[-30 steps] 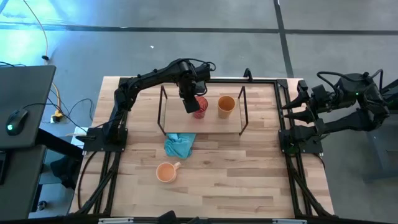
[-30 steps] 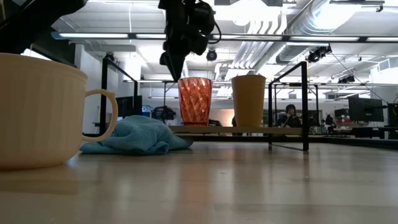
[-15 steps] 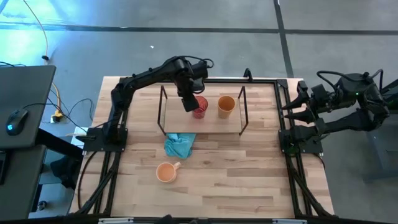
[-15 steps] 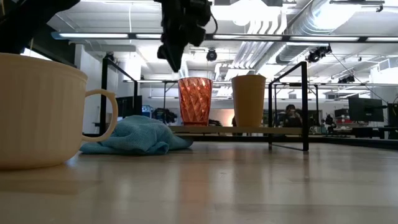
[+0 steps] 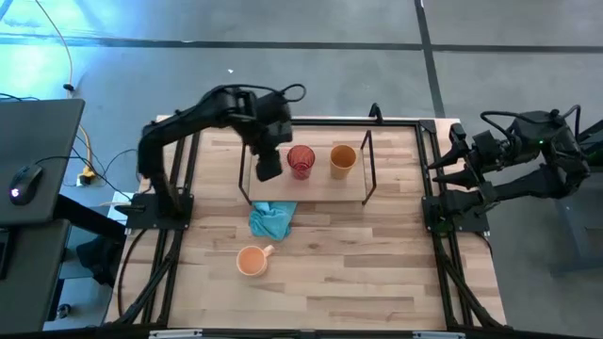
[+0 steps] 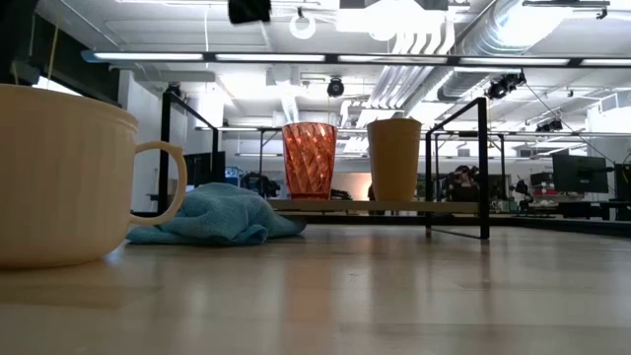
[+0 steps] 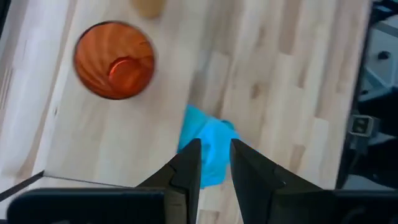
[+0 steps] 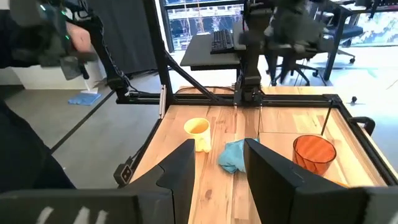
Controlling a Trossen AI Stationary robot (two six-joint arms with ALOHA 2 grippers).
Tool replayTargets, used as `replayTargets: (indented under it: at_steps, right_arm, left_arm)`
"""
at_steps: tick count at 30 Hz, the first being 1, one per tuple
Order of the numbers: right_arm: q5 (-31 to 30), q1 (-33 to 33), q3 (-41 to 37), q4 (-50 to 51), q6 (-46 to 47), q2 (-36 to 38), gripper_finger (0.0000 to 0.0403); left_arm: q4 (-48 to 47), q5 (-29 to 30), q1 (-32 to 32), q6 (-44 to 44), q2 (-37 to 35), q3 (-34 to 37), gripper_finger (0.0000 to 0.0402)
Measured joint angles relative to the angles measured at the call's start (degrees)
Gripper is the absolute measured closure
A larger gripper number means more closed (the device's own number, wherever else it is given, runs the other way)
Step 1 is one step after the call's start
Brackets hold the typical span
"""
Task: Stack small to large cups/mugs on shelf
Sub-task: Put the light yellow mug on the shelf
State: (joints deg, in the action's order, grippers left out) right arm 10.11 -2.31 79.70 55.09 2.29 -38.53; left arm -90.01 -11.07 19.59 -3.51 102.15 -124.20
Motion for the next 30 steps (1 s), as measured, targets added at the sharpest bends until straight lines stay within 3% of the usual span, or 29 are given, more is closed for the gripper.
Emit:
replayTargets:
  at_steps: [15, 24, 30]
  right_arm:
    - [-0.02, 0.0, 0.0, -2.95, 1.8, -0.43, 0.0273]
    - [-0.02, 0.0, 0.02, -2.77, 3.39, -2.59, 0.0273]
    - [0.22, 0.0, 0.02, 0.62, 3.44, -6.79, 0.0273]
  left_arm:
    - [0.03, 7.29, -17.0, -2.41, -4.62, 0.86, 0.0328]
    - [0.57, 8.81, -26.01, -10.01, -4.53, 12.66, 0.0328]
    - [6.29, 8.79, -31.16, -15.14, -5.3, 20.53, 0.0328]
